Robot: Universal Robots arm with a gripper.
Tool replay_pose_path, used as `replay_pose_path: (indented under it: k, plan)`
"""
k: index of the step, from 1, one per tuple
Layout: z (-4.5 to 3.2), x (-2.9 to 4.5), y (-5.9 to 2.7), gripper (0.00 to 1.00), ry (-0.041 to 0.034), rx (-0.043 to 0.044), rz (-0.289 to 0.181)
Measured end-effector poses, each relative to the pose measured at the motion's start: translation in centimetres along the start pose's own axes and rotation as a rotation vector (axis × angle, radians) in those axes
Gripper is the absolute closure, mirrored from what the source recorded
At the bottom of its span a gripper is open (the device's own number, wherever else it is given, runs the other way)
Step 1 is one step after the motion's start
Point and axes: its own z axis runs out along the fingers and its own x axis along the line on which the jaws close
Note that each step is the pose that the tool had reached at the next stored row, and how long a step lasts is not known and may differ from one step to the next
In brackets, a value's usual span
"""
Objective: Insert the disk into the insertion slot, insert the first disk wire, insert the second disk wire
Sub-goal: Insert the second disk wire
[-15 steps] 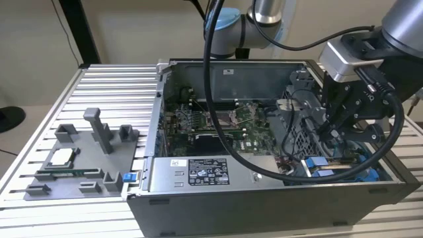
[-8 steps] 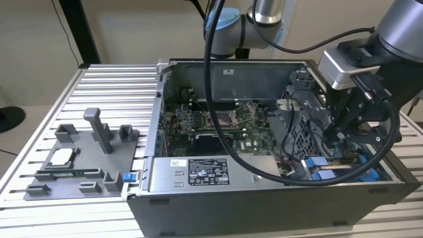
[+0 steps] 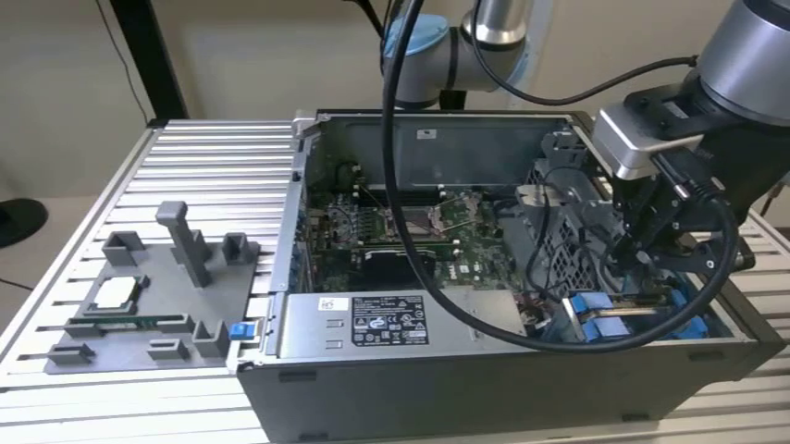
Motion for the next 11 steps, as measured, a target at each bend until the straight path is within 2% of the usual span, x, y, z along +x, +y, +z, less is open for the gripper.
replay_pose_path:
  k: [4,7,11]
  plan:
    - [0.07,0.01,0.01,1.00,-0.0003,0.0007,0.000]
    - [0.39,0.06,0.05,1.00,0.0015,0.0094,0.005]
    - [0.79,0.11,0.08,1.00,0.0068,0.0175,0.050]
